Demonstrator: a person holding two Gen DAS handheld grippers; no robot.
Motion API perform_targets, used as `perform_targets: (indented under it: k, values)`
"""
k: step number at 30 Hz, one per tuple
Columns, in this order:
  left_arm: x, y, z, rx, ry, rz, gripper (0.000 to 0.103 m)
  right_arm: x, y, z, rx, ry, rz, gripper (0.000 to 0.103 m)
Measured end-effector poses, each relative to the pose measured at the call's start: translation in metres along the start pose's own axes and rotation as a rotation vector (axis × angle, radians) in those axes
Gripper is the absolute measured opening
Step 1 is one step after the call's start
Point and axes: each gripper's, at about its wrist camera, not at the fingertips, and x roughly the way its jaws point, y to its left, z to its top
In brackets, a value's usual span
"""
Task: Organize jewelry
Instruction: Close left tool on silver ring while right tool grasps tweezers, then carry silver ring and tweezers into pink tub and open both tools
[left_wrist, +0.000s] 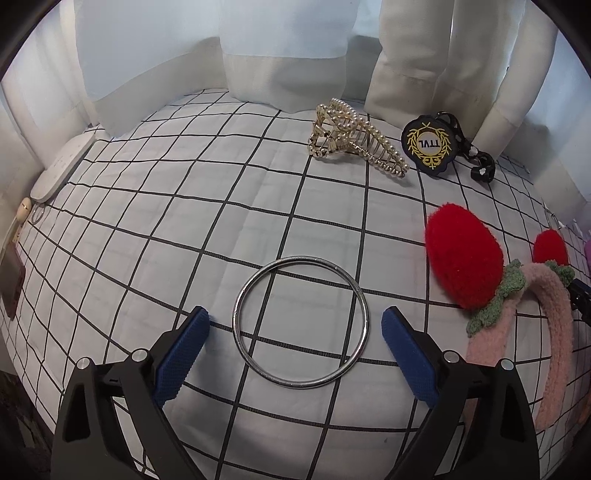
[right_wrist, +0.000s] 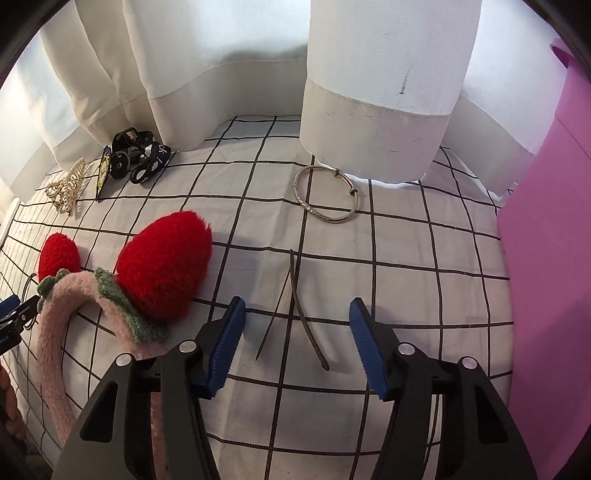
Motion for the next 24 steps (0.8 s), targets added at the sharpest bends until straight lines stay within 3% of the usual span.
perform_targets:
  k: [1, 4, 16, 24]
  values:
    - [-0.002, -0.002, -0.001, 0.011, -0.008, -0.006, 0.08, -0.001, 0.002, 0.0, -0.008, -0.003, 0.007, 0.025]
    - [-0.005, -0.008, -0.001, 0.032, -0.018, -0.011, 0.071, -0.002, 0.009, 0.0, -0.024, -0.008, 0.016, 0.016]
    - [-0.012, 0.008, -0.005, -0.026, 0.007, -0.045, 0.07, -0.018, -0.008, -0.014, 0.03, -0.025, 0.088, 0.013]
    - [-0.036, 0.016, -0.006, -0.031, -0.026, -0.056, 0.07, -0.046, -0.006, -0.016, 0.054, -0.065, 0.115, 0.013]
